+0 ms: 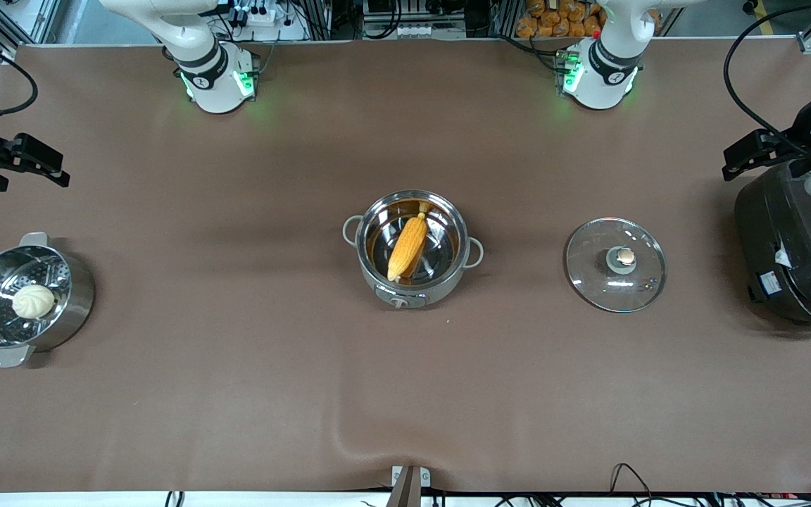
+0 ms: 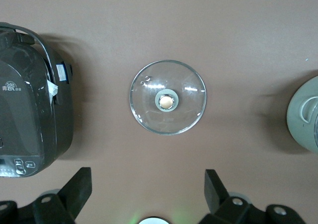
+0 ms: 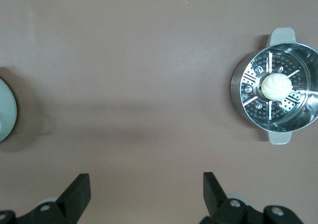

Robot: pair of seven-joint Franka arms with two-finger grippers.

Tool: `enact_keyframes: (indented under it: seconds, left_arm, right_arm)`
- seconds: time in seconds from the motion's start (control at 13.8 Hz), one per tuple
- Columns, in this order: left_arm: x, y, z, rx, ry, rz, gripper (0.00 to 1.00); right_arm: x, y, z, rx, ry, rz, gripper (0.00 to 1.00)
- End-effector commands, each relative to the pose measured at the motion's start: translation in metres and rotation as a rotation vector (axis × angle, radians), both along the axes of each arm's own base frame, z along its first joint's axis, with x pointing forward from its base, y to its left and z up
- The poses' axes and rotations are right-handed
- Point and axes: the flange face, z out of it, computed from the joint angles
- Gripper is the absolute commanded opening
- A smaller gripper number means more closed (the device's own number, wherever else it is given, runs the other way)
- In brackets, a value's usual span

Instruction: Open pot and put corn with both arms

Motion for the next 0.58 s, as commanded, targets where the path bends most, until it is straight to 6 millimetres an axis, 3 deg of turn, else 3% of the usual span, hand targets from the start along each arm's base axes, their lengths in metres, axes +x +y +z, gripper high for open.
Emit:
enact_keyframes:
  seconds: [0.0, 0.51]
  left_arm:
    - [-0.0006, -0.0033, 0.0053, -0.022, 0.003, -0.021, 1.00]
    - [0.0001, -0.0068, 0.0036, -0.025, 0.007, -0.044, 1.00]
  right_arm:
    - [-0.0037, -0.0046, 0.0081, -0.013, 0.000, -0.006, 1.00]
    - [-0.0063, -0.0070, 0.0100, -0.058, 0.012, -0.015, 1.00]
